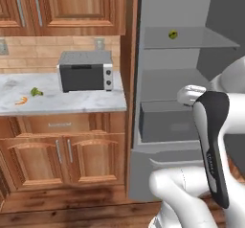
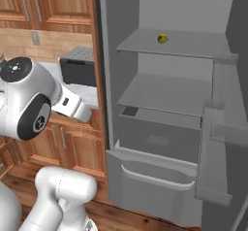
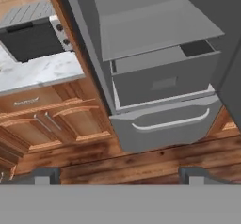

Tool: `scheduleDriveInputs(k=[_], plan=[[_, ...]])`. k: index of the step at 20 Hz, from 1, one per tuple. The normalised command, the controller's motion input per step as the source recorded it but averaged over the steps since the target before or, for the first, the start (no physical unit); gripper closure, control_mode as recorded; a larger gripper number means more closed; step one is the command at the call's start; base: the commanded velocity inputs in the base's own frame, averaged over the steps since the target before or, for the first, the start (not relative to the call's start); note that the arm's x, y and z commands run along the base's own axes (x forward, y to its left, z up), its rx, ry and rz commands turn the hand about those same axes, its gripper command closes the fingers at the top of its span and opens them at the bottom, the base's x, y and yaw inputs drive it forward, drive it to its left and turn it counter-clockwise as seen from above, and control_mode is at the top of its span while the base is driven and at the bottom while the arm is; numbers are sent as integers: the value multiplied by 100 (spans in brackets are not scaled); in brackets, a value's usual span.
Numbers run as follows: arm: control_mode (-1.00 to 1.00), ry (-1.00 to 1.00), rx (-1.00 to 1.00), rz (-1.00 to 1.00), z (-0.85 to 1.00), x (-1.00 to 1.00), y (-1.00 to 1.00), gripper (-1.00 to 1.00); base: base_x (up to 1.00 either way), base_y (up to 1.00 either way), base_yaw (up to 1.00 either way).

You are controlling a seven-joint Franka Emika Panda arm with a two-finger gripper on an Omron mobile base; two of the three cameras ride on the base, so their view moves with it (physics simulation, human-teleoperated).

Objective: Open the fridge, remove the pear, broccoli, and shrimp, and place them on any counter.

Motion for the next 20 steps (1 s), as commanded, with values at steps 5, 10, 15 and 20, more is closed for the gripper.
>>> scheduleDriveInputs(k=[5,10,15,20], plan=[[100,0,0,0,0,0,0,-100,6,-87,-2],[100,0,0,0,0,0,0,-100,54,-43,-3],[100,0,0,0,0,0,0,-100,87,-6,0],[100,0,0,0,0,0,0,-100,94,-12,0]])
